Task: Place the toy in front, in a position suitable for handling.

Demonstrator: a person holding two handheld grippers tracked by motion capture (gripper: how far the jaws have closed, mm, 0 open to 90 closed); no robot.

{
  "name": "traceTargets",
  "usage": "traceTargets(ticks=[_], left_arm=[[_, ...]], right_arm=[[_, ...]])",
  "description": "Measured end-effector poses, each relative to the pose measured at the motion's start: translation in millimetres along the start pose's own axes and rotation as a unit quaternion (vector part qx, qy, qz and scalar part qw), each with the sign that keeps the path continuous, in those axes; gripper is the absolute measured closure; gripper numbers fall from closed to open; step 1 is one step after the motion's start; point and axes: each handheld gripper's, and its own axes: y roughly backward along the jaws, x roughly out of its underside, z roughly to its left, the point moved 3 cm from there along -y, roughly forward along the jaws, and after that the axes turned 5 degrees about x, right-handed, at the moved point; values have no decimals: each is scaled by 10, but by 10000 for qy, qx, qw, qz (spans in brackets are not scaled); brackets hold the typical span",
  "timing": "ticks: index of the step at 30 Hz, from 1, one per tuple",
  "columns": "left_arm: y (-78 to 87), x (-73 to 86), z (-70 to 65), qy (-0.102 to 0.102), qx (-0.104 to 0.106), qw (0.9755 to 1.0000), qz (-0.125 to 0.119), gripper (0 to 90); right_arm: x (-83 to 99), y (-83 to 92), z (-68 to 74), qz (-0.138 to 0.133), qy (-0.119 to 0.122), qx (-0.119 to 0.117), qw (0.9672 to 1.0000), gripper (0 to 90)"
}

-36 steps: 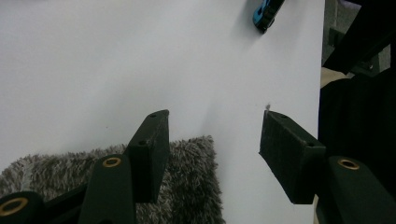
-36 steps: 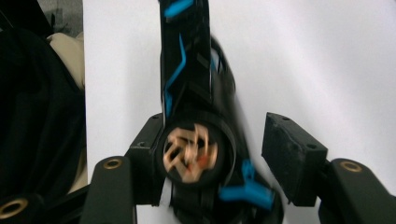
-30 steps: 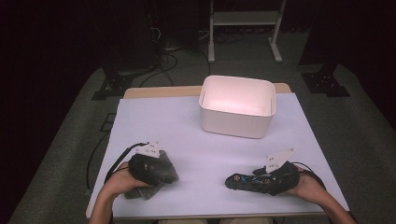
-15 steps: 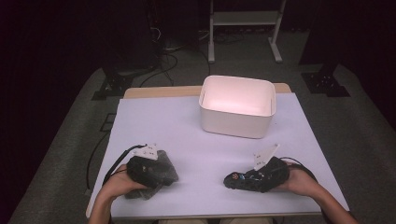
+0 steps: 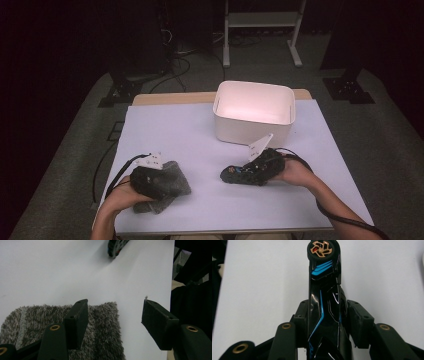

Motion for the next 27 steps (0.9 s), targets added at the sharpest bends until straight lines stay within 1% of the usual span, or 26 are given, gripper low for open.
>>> traceTargets(ticks=[3,4,6,8,10,11,12,15,16,17,19,21,23,25,27], left_arm=[[10,12,0,21,-4,10000,-8,376],[15,16,1,25,3,10000,-17,373],[21,24,6,35,5,10000,-33,373],[21,29,8,73,3,10000,-41,372],[17,26,5,61,48,10000,-34,371],[15,24,1,38,59,10000,-30,371],[11,19,-5,44,69,10000,-46,369],[3,14,-13,39,76,10000,-34,366],[3,15,-13,37,73,10000,-28,362],[3,16,-12,45,66,10000,-29,362],[5,18,-12,50,68,10000,-32,362],[8,23,-14,47,75,10000,-27,361],[9,33,-10,67,67,10000,-30,358],[8,43,-5,88,60,9999,-36,356],[16,47,-6,80,52,9999,-29,349]], right_arm=[[-19,-94,-28,64,12,94,9999,554],[-13,-120,-30,58,4,80,10000,554],[-5,-130,-22,-73,-35,86,9999,552],[7,-122,10,-106,-72,136,9998,533],[8,-101,38,-122,-237,-34,9996,451],[2,-92,54,-133,-283,-125,9994,410],[-7,-83,76,-129,-317,-189,9992,396],[-27,-56,127,-142,-291,-202,9993,388],[-29,-51,146,-136,-288,-271,9991,368],[-30,-52,164,-104,-276,-271,9992,356],[-31,-64,206,-42,-197,-206,9996,343],[-21,-83,258,-14,-175,-174,9997,318],[-6,-97,297,-32,-136,-139,9998,312],[23,-132,331,30,-127,-118,9998,294],[42,-147,379,-1,-78,36,10000,286]])
